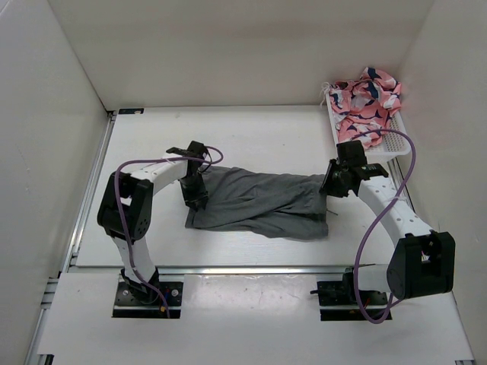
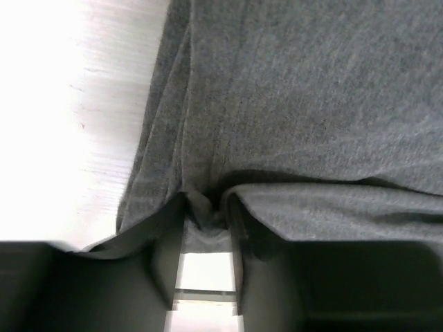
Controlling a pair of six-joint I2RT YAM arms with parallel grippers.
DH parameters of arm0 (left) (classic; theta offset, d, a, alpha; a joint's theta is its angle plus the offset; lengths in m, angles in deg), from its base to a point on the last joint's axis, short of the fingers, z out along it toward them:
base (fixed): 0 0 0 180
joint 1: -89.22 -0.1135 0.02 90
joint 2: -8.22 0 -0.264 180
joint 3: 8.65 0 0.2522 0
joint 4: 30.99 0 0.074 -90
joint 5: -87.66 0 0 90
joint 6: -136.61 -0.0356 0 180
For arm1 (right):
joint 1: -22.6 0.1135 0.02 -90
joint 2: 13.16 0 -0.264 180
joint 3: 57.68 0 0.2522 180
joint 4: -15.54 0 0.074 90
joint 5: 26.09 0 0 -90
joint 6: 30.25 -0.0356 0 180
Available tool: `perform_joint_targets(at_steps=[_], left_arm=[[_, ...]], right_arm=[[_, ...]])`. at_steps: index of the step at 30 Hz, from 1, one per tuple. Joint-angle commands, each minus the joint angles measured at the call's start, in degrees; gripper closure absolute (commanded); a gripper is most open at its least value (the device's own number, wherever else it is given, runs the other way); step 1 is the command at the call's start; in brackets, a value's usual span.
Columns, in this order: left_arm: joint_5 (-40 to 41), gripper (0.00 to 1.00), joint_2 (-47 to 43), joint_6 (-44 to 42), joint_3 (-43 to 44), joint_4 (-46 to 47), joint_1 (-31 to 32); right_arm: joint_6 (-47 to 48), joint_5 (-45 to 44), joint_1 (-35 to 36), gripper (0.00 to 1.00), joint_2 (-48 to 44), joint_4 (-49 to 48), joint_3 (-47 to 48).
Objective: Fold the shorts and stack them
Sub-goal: Fold the shorts
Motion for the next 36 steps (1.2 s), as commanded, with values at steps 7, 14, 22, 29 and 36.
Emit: perform_joint_targets(at_steps=[7, 14, 22, 29, 36], left_arm=[[1.33, 0.89, -2.95, 0.00, 0.89, 0.06, -0.14], [2.65, 0.89, -4.10, 0.53, 1.41, -0.46, -0.14], [1.60, 0.89, -3.57, 0.53, 3.17, -0.46, -0.14], [1.60, 0.89, -3.57, 0.00, 3.70, -0.46, -0.14], [2.12, 0.89, -3.57, -0.52, 3.70, -0.46, -0.14]], right_arm=[[-4.20, -4.89, 0.58, 0.44, -2.03, 10.18, 7.12], [-18.42, 8.81, 0.58, 0.46, -0.72, 11.78, 10.65], [-32.60, 16.65, -2.06, 0.29, 5.61, 4.31, 6.17], [-33.94, 15.42, -7.07, 0.25, 9.56, 1.40, 3.10], [-33.93, 16.99, -7.69, 0.30, 14.40, -0.61, 0.38]])
